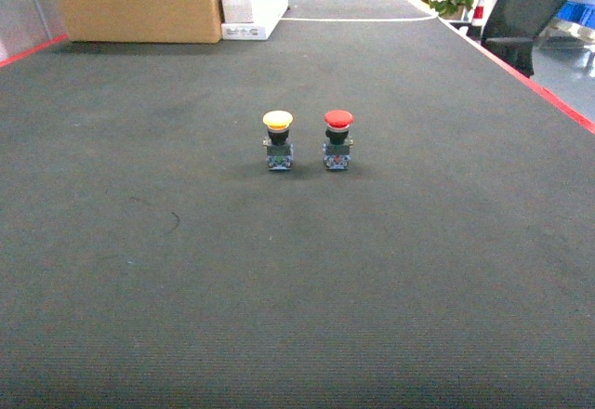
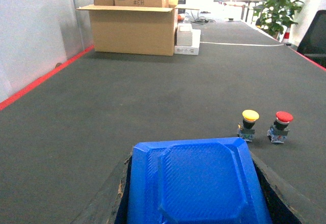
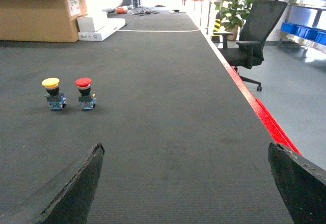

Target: Pick blue part to blue bin on bottom shelf

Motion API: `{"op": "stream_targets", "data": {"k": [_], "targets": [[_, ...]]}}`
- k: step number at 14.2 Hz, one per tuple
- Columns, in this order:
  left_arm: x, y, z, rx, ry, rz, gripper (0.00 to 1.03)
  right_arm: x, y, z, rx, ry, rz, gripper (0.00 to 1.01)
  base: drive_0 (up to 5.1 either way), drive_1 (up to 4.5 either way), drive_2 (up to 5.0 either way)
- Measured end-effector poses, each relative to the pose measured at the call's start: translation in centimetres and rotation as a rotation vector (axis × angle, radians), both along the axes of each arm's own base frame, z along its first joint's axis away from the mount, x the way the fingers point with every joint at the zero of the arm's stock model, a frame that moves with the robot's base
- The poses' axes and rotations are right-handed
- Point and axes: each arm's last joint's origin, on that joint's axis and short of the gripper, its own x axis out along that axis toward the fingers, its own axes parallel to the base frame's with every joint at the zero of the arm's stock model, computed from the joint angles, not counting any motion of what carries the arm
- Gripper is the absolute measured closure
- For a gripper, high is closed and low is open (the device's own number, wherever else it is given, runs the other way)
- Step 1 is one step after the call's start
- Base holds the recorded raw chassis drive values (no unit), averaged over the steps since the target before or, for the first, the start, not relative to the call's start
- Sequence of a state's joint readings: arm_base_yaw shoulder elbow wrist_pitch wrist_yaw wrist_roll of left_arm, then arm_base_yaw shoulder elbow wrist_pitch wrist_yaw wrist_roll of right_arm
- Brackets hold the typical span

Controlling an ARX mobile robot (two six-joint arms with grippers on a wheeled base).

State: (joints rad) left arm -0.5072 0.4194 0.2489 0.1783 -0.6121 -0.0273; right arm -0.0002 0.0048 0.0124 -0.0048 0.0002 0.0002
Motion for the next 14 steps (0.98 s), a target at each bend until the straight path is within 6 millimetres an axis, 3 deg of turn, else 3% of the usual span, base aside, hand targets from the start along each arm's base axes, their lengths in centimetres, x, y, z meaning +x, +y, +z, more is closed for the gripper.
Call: {"op": "stream_targets", "data": {"k": [3,8,14], "targets": [[0.05,-0.03,-0.05,0.002,0.004,0.000,0.59,0.00,0.00,0.01,0.000,-0.002,0.000,0.03,0.0,-4.28,4.4],[0.00,0.00,-0.01,0.000,0.001,0.000,0.59,0.00,0.00,0.01,0.000,-0.001,0.000,0.03,0.0,0.00,0.0],[-0.01,-0.01,0.01,-0.001,-0.001,-0.003,0.59,0.00,0.00,0.00,0.000,0.000,0.000,0.03,-1.6,-1.63,-1.6]]}}
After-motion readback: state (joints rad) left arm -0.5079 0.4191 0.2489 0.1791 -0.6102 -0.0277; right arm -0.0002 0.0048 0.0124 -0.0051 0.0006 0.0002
